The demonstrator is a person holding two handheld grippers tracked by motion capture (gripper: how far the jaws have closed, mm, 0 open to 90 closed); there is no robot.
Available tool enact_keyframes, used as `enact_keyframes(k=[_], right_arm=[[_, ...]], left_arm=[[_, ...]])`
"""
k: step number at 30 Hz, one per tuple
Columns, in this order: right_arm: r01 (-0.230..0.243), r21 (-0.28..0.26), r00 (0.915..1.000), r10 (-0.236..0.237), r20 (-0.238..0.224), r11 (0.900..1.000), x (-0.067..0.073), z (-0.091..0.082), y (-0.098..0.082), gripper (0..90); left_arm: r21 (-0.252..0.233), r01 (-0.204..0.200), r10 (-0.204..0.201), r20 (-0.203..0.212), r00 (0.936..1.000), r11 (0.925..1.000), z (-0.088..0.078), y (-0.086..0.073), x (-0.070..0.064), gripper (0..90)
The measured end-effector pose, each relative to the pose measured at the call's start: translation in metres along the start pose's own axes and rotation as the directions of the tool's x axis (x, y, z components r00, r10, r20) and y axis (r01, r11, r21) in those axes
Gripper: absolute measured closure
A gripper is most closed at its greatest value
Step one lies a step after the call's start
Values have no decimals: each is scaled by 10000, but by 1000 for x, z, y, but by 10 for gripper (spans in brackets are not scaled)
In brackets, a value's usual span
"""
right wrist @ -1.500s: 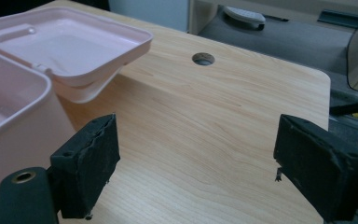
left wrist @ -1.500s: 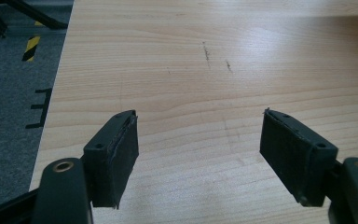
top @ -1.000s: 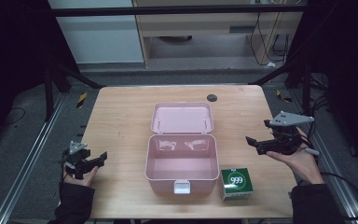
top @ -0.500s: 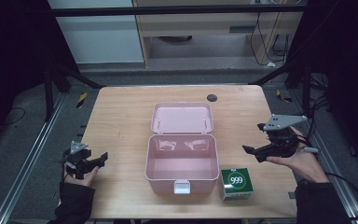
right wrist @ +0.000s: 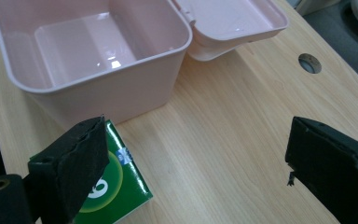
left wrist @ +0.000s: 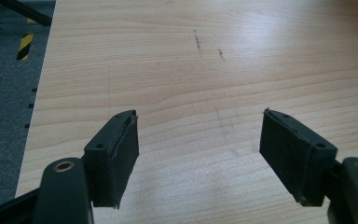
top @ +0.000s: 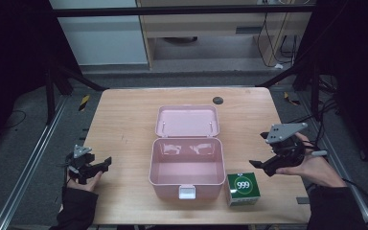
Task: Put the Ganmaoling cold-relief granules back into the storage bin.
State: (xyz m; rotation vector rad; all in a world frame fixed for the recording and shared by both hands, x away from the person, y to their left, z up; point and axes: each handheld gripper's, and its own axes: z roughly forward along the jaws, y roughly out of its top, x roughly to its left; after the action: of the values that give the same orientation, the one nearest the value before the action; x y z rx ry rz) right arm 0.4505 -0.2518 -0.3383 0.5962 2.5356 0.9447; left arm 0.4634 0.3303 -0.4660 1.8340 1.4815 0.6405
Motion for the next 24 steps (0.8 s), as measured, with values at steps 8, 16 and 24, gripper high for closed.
enact_keyframes(k=[8,16,24], right_arm=[[732,704,9964,-700,-469,9948,9,6,0,55],[1499,1364,9851,-1362,-1049,9792,17,12,0,48],[1899,1842,9737,-1610,-1610,9644,24,18,1,39]], left_arm=[[43,-57,57,17,10000,10000,0,0,-1,276],[66,-97,97,24,10000,9999,1,0,-1,276],[68,-104,104,28,9999,9999,1,0,-1,276]])
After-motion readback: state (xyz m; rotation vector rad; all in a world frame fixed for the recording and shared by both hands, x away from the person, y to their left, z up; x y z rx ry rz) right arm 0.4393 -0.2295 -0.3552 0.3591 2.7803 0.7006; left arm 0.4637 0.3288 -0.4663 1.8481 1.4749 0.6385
